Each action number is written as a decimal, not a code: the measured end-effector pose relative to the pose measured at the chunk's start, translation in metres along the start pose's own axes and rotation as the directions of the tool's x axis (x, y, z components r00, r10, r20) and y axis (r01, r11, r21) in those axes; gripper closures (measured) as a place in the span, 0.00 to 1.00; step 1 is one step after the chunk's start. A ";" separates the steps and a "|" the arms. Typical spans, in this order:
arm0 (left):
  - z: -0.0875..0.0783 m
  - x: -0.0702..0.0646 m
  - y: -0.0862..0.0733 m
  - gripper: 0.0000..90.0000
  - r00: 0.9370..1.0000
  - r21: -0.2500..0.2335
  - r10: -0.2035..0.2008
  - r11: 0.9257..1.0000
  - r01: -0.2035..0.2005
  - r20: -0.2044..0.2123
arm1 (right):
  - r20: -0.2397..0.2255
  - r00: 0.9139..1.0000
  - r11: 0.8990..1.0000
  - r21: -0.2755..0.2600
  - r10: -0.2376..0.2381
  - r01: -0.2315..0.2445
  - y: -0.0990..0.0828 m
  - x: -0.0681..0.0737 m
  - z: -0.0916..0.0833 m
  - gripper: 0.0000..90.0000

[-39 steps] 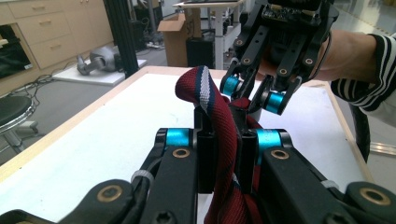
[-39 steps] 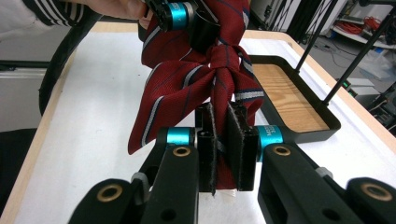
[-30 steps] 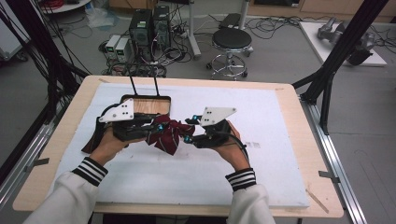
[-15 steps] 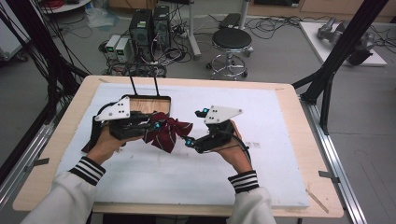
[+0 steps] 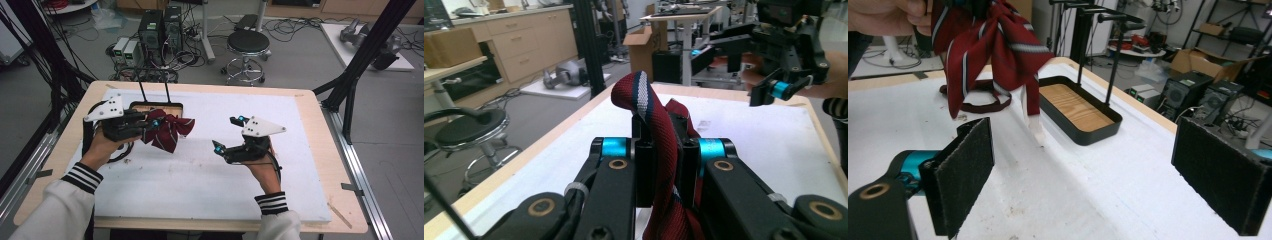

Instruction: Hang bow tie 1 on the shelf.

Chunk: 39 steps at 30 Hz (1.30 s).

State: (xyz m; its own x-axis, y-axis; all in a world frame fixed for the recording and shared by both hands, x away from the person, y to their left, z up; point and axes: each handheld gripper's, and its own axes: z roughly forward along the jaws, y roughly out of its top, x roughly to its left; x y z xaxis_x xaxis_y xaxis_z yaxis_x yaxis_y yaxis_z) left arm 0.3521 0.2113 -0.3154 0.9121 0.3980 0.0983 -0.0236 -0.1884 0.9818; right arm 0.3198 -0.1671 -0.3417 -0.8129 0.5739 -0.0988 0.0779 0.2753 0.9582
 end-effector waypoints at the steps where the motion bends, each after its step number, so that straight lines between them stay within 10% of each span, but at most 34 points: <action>1: -0.002 0.002 0.001 0.92 1.000 0.002 0.003 1.000 -0.003 -0.008 | 0.003 1.000 1.000 -0.006 0.005 -0.005 -0.001 0.000 -0.002 0.10; 27: -0.053 0.056 0.016 0.92 0.982 0.018 -0.002 1.000 0.006 -0.187 | 0.182 0.974 0.982 -0.161 0.132 -0.103 -0.055 -0.003 -0.058 0.10; 39: -0.074 0.088 0.013 0.92 0.963 0.044 -0.020 0.998 0.033 -0.270 | 0.249 0.956 0.972 -0.210 0.159 -0.107 -0.081 0.000 -0.069 0.10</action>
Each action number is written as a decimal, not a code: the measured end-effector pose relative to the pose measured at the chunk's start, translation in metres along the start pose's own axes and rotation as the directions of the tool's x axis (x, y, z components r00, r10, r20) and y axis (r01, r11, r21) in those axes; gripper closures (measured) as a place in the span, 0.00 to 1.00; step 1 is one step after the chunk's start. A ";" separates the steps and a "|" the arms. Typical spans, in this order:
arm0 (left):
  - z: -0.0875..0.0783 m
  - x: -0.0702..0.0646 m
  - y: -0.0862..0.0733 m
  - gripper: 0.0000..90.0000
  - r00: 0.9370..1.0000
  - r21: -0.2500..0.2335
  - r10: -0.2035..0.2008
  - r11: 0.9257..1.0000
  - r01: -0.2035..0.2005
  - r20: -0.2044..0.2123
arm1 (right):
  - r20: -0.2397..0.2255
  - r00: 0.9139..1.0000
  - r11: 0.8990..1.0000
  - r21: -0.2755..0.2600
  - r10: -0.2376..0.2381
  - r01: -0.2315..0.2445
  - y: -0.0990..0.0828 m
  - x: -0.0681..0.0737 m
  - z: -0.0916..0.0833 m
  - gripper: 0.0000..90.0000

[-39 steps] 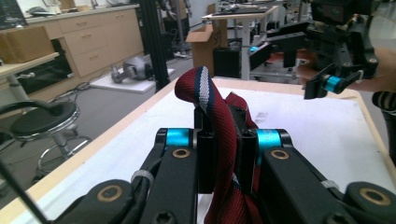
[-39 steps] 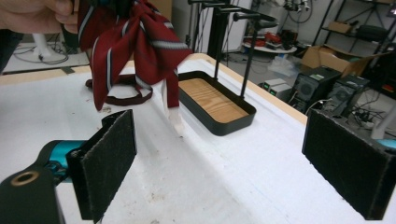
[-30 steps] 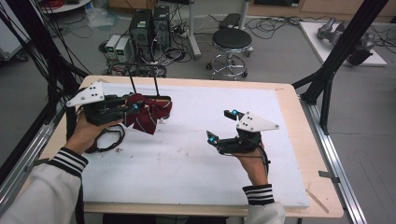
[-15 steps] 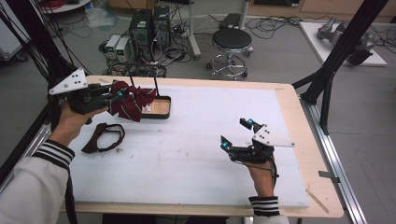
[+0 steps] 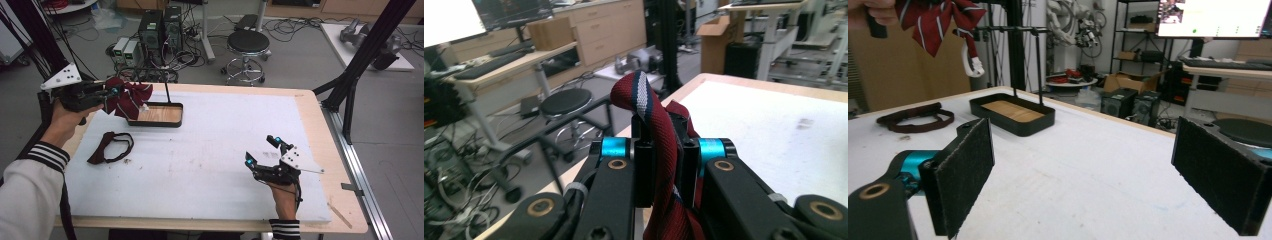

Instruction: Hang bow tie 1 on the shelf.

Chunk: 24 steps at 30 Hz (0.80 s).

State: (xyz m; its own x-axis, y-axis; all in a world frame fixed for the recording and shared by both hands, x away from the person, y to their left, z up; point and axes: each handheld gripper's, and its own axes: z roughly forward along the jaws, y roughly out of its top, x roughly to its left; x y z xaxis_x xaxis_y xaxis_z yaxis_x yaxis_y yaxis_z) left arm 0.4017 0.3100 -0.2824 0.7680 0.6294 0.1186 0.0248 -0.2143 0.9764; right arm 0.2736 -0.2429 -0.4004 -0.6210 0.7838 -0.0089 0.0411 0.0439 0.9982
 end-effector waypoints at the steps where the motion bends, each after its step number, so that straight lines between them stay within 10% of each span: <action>1: -0.002 0.004 0.000 0.92 1.000 0.003 0.000 1.000 0.000 -0.009 | 0.005 1.000 1.000 0.008 0.007 -0.007 -0.002 0.000 -0.001 0.10; 24: -0.010 0.050 0.004 0.92 0.995 0.021 -0.025 0.999 0.028 -0.101 | 0.096 0.995 1.000 0.015 -0.027 0.026 -0.008 0.000 -0.014 0.10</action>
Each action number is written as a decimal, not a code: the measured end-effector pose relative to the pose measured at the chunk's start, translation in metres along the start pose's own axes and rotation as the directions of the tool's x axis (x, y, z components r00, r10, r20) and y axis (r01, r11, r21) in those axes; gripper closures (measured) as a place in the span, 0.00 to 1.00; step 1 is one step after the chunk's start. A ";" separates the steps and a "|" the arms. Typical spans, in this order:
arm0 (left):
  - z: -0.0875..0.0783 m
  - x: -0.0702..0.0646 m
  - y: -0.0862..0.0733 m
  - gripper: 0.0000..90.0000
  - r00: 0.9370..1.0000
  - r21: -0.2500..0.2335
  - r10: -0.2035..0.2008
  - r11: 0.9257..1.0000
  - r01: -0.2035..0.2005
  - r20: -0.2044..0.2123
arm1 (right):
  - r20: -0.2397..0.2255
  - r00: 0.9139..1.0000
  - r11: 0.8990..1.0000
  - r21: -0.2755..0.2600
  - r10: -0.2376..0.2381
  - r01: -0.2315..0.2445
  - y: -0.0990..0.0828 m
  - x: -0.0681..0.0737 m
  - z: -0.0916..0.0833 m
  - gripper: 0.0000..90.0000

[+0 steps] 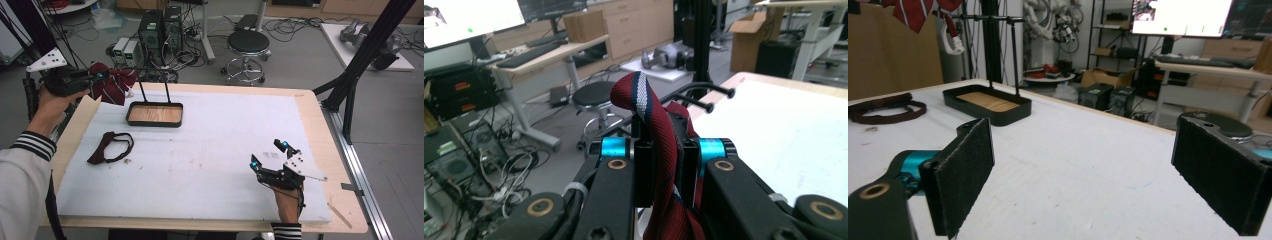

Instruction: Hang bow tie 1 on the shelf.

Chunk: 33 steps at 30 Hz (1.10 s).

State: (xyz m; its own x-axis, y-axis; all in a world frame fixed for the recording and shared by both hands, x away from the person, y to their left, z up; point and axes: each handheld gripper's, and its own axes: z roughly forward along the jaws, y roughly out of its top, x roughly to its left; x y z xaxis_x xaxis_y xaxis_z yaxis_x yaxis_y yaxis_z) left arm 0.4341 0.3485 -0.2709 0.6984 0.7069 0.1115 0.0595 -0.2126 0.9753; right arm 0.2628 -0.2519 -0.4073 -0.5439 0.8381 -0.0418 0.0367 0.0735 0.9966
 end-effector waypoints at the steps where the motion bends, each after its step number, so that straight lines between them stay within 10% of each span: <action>1: 0.000 0.002 -0.001 0.92 1.000 0.000 -0.007 1.000 0.007 -0.001 | 0.007 1.000 1.000 -0.007 -0.002 0.002 -0.001 0.000 -0.001 0.10; 22: 0.030 0.017 -0.005 0.92 0.996 0.060 -0.039 0.997 0.043 -0.076 | 0.068 0.998 0.998 -0.061 0.003 0.001 -0.024 0.002 0.004 0.10; 33: 0.038 0.023 -0.010 0.92 0.984 0.055 -0.068 0.995 0.078 -0.165 | 0.089 0.996 0.998 -0.058 -0.006 0.012 -0.028 0.001 0.008 0.10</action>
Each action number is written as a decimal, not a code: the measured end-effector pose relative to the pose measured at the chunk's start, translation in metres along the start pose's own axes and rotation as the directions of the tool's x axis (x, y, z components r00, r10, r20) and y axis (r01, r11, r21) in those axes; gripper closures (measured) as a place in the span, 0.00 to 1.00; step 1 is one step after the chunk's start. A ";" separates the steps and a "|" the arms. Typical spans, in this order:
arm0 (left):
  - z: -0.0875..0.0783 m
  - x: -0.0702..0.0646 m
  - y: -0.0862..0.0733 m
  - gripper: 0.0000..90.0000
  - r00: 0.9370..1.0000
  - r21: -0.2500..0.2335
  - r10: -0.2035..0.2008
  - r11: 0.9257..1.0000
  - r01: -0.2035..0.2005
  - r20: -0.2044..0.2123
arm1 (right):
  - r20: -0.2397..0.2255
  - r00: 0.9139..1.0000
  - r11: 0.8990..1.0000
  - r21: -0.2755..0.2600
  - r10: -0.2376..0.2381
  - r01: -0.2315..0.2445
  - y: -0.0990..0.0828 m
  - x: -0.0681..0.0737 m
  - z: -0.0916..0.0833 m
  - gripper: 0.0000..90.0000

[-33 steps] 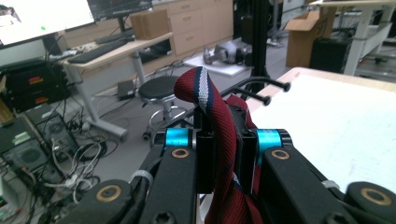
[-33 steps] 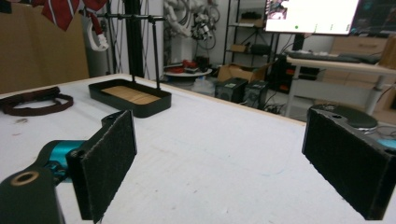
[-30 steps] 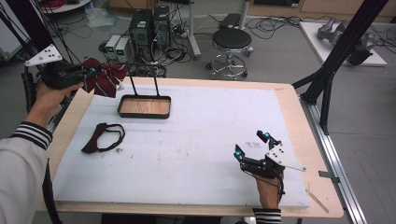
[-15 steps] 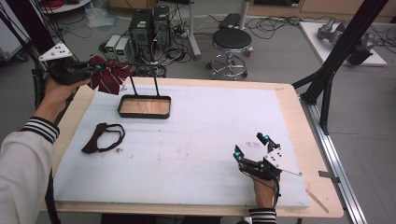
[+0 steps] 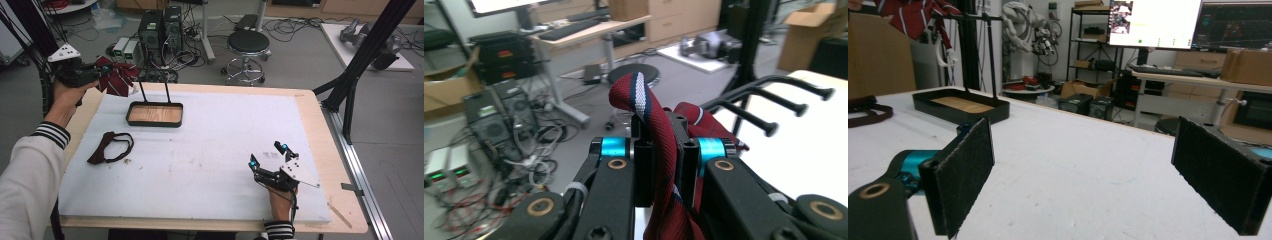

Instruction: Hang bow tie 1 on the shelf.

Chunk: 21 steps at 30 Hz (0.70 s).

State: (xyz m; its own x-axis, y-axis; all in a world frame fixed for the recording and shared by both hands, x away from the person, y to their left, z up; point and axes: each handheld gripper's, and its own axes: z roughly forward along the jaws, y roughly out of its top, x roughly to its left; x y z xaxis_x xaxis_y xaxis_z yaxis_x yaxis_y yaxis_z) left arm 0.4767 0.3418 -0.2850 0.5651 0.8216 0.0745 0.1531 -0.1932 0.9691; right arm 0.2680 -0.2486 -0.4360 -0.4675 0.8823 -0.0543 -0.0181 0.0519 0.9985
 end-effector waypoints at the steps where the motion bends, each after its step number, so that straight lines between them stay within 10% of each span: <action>1: 0.000 0.000 0.000 0.92 1.000 0.000 0.000 1.000 0.000 0.000 | 0.007 1.000 1.000 0.003 -0.002 0.002 -0.001 0.000 0.000 0.10; 21: -0.005 0.010 -0.020 0.92 0.988 0.002 -0.066 0.998 0.067 -0.137 | 0.023 1.000 0.999 0.037 0.019 -0.020 -0.015 -0.001 0.004 0.10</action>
State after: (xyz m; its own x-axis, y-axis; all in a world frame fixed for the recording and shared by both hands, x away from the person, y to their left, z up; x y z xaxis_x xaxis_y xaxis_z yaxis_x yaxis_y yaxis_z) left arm 0.4750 0.3570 -0.3022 0.4377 0.8981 0.0421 0.1925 -0.1393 0.9714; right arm 0.2725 -0.2486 -0.4514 -0.4471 0.8938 -0.0355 0.0237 0.0515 0.9984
